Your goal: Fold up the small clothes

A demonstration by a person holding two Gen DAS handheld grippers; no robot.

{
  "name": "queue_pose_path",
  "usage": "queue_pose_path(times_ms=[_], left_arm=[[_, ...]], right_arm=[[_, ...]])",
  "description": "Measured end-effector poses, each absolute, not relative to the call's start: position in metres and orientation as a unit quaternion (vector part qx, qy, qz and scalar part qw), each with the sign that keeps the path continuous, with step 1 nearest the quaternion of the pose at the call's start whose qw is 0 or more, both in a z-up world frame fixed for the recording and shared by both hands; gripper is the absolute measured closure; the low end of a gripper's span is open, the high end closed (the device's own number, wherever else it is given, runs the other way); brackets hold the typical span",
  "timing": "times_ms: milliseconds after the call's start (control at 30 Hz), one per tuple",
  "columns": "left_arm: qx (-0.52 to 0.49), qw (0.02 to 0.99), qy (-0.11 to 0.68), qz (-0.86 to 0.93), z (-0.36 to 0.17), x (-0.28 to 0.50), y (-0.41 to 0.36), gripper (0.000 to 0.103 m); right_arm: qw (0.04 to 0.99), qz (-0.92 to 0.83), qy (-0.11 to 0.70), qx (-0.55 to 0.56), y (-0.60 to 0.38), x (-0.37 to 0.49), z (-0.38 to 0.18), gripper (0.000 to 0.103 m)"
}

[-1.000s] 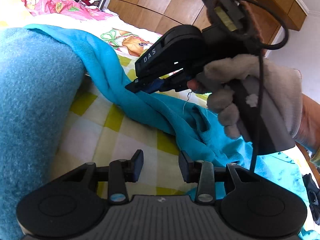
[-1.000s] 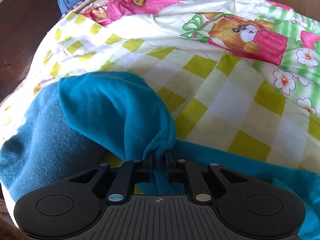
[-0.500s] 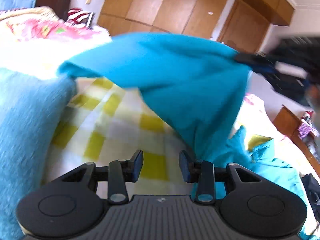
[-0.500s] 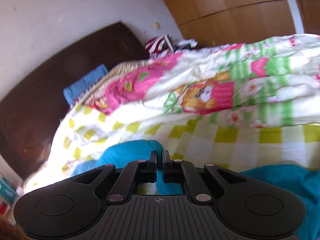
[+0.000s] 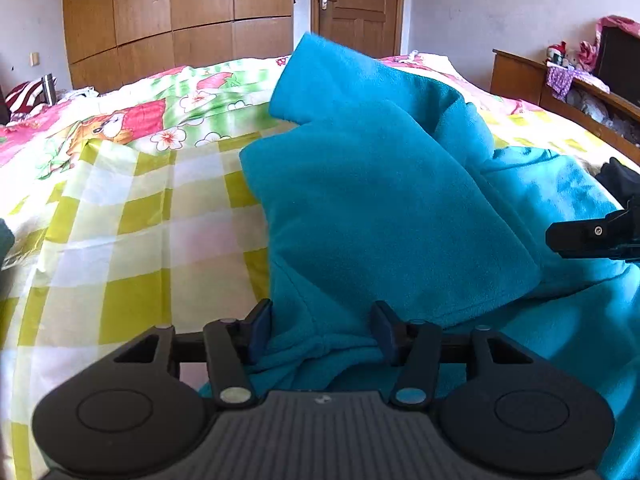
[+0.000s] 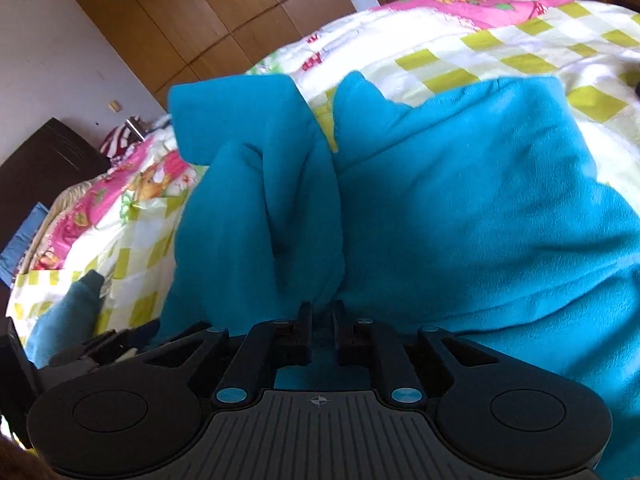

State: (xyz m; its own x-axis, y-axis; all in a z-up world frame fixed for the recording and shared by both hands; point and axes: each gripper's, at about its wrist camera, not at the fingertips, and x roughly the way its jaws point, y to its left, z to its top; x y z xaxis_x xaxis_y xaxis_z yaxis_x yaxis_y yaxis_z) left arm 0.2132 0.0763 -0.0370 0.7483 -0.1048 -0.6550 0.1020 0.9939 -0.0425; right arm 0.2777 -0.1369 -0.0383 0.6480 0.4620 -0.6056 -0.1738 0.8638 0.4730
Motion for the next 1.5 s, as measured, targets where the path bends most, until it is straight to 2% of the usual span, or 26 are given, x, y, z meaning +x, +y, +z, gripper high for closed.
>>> queue_pose_path(times_ms=[33,233,500,567,633,733,867,933,1067,1200,1367,1400,1433,1500], left_arm=[[-0.011,0.935,0.352,-0.049,-0.038,0.216,0.081,0.037],[-0.081,0.931,0.355,-0.007,-0.048,0.218,0.102,0.032],[-0.102,0.937,0.332,-0.021,-0.057,0.211,0.109,0.031],[-0.115,0.937,0.330,-0.028,-0.058,0.210,0.113,0.031],[-0.121,0.937,0.327,-0.030,-0.059,0.208,0.115,0.031],[-0.124,0.937,0.324,-0.031,-0.058,0.207,0.115,0.031],[-0.124,0.937,0.324,-0.031,-0.058,0.208,0.115,0.031],[-0.112,0.939,0.325,-0.028,-0.058,0.207,0.111,0.031],[-0.091,0.940,0.328,-0.020,-0.057,0.207,0.105,0.031],[-0.088,0.939,0.332,-0.009,-0.055,0.206,0.103,0.030],[-0.086,0.948,0.305,-0.002,-0.037,0.200,0.102,0.031],[-0.090,0.951,0.296,-0.005,-0.030,0.199,0.102,0.031],[-0.089,0.954,0.287,-0.008,-0.024,0.199,0.100,0.031],[-0.076,0.959,0.274,-0.013,-0.013,0.201,0.094,0.031]], right_arm=[[0.891,0.180,0.370,0.190,-0.138,0.281,-0.035,0.075],[0.900,0.169,0.348,0.202,-0.128,0.326,-0.037,0.074],[0.882,0.170,0.384,0.213,-0.108,0.384,-0.061,0.073],[0.880,0.166,0.382,0.228,-0.108,0.388,-0.061,0.076],[0.869,0.166,0.381,0.269,-0.113,0.388,-0.057,0.091],[0.860,0.177,0.343,0.335,-0.123,0.376,-0.030,0.094],[0.902,0.180,0.223,0.322,-0.135,0.315,0.032,0.095],[0.926,0.149,0.205,0.278,-0.135,0.283,0.038,0.091],[0.937,0.092,0.274,0.197,-0.140,0.263,-0.003,0.091],[0.884,0.116,0.348,0.291,-0.169,0.274,-0.040,0.087],[0.887,0.130,0.326,0.300,-0.191,0.286,-0.040,0.077],[0.883,0.131,0.331,0.305,-0.195,0.293,-0.043,0.070],[0.875,0.133,0.342,0.316,-0.197,0.302,-0.047,0.067],[0.854,0.143,0.368,0.339,-0.200,0.319,-0.061,0.067]])
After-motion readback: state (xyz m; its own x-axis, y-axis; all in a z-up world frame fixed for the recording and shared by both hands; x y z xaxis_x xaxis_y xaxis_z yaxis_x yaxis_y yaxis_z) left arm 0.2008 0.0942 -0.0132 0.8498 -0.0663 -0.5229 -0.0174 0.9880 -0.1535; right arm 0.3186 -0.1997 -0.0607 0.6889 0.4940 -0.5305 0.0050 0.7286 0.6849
